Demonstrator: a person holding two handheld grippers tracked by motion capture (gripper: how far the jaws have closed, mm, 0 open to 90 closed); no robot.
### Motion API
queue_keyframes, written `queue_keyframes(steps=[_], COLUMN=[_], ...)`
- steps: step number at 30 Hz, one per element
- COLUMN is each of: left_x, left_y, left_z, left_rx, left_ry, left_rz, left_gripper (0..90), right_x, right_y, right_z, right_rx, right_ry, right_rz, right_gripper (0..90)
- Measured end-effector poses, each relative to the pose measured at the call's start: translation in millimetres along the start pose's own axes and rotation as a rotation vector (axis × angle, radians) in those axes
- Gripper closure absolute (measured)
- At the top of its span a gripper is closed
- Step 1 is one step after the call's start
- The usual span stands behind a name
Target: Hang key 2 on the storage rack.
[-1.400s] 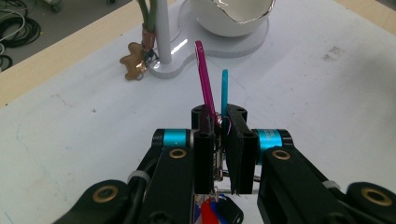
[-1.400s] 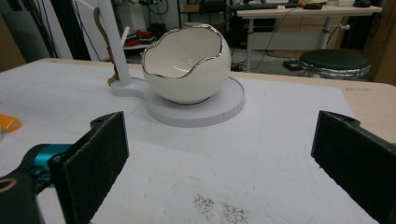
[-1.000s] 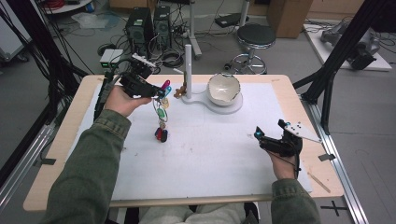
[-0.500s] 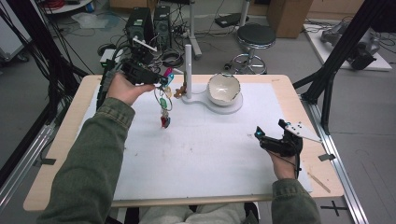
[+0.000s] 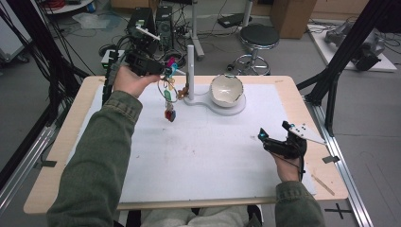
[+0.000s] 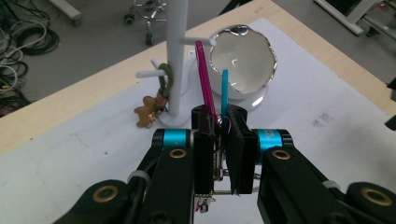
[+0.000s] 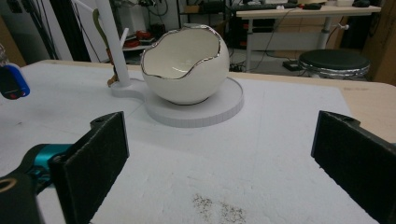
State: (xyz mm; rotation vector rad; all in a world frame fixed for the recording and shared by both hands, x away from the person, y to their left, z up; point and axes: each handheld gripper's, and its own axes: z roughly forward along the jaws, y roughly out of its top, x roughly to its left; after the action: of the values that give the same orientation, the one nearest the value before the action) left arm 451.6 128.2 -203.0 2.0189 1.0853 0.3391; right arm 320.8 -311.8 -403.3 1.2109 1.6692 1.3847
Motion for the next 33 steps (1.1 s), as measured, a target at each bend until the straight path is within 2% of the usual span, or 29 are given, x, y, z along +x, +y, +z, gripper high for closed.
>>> queue_keyframes(steps=[9, 14, 16, 21, 27, 33], left_x=[3.6, 7.8, 7.9, 4.0, 2.4, -3.6], left_y=[11.2, 17.1, 20.4, 30.3, 39.4, 48.9], left_z=[6.3, 8.6, 8.7, 7.9, 12.5, 18.2], left_rx=[-0.007, -0.032, -0.032, -0.048, -0.045, -0.039], left_ry=[0.037, 0.035, 0.048, 0.047, 0.044, 0.062], left_rz=[-0.033, -0.077, -0.079, -0.083, -0.091, -0.083], left_gripper=[81.9, 81.9, 81.9, 81.9, 81.9, 81.9], right_x=[-1.3, -0.9, -1.0, -1.3, -1.3, -1.6], right_y=[-0.3, -0.3, -0.4, -0.6, -0.6, -0.8], right_z=[-0.9, -1.3, -1.3, -1.4, -1.1, -1.3], right_rx=[0.002, 0.0, 0.0, 0.001, 0.0, 0.001], right_ry=[-0.002, -0.002, -0.001, -0.003, -0.002, -0.002], right_rz=[0.005, 0.005, 0.004, 0.009, 0.007, 0.009], right_gripper=[3.1, 3.1, 3.1, 3.1, 3.1, 3.1])
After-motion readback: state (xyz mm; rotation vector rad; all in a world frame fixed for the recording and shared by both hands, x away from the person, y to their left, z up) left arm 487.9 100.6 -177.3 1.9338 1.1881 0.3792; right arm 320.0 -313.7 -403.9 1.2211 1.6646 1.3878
